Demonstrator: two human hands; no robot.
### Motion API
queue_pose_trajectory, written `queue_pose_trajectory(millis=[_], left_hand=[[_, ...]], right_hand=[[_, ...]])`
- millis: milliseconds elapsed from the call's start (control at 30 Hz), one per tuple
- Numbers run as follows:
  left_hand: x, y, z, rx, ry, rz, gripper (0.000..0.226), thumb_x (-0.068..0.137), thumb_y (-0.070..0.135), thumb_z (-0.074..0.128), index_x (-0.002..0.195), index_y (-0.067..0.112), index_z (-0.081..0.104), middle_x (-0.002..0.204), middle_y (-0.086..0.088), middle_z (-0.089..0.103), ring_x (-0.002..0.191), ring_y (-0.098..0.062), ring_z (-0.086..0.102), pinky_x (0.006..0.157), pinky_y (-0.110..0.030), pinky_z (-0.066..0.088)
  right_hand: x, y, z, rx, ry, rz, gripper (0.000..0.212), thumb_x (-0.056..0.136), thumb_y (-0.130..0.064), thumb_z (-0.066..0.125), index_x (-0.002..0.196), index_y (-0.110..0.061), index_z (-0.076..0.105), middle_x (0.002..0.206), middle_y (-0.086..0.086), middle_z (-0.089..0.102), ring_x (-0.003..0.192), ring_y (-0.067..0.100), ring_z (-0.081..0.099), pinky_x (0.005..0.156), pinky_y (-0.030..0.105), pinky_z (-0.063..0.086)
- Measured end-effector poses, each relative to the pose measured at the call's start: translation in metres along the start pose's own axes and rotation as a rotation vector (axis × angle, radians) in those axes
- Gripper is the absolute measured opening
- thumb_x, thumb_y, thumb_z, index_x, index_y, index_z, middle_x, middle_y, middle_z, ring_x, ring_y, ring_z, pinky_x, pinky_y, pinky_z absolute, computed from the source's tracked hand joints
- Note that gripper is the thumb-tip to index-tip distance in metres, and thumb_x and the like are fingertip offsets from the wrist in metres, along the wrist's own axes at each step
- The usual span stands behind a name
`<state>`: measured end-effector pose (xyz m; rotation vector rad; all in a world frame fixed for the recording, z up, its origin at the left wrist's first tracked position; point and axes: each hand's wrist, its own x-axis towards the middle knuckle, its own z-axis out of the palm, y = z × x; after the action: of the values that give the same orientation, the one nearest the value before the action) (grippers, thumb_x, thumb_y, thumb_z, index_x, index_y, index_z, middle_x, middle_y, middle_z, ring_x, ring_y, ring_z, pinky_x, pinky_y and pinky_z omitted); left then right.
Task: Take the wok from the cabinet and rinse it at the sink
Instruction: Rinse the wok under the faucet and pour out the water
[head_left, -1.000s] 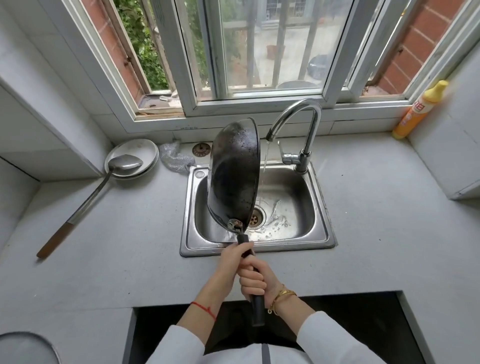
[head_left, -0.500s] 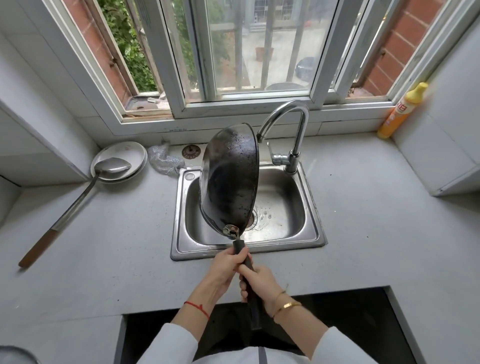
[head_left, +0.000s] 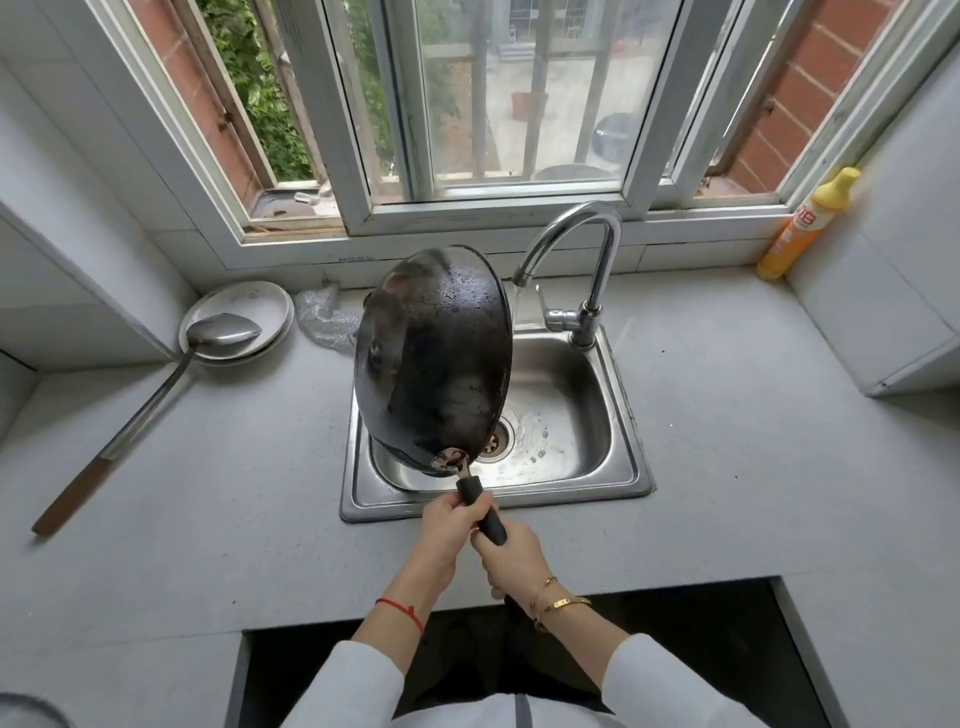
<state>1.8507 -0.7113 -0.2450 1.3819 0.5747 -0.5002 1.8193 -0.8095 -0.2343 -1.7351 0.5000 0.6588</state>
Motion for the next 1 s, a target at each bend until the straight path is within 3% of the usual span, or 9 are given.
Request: queue_pose_trajectory(millis=[267,433,867,1000], left_hand=[[0.010,0.004,0.016,0.088,0.027,0.031,0.026,0.083,0.020,0.071,0.102,0.001,0.068,0.093,-0.011,0.073,0.090,-0.021,0.066,0.075,-0.026,0.049],[0.010,0.009,0.027,0.137,0.016,0.035,0.020,0.084,0.019,0.071,0.098,0.005,0.068,0.085,-0.005,0.074,0.084,-0.015,0.067,0.070,-0.022,0.050],[0.020,0.012,0.041,0.336,0.105,-0.014,0.022,0.076,0.033,0.075,0.088,0.013,0.073,0.086,-0.003,0.076,0.090,-0.019,0.070,0.085,-0.037,0.054],[0.021,0.014,0.045,0.388,0.129,0.002,0.028,0.076,0.037,0.075,0.090,0.013,0.073,0.088,-0.004,0.075,0.090,-0.017,0.068,0.080,-0.034,0.054]], right_hand=[[0.006,-0.005,-0.014,0.198,-0.088,0.082,0.020,0.093,-0.022,0.052,0.076,-0.013,0.050,0.049,-0.002,0.039,0.037,0.010,0.035,0.039,0.020,0.033],[0.006,-0.006,-0.019,0.239,-0.065,0.098,0.024,0.095,-0.024,0.051,0.073,-0.015,0.048,0.048,-0.003,0.037,0.037,0.009,0.033,0.038,0.019,0.032],[0.007,-0.006,-0.031,0.256,-0.079,0.138,0.024,0.096,-0.023,0.050,0.074,-0.013,0.048,0.050,-0.002,0.037,0.040,0.010,0.032,0.040,0.021,0.032],[0.008,-0.009,-0.036,0.252,-0.075,0.147,0.027,0.096,-0.024,0.051,0.071,-0.013,0.047,0.048,-0.003,0.038,0.039,0.010,0.033,0.040,0.020,0.032]])
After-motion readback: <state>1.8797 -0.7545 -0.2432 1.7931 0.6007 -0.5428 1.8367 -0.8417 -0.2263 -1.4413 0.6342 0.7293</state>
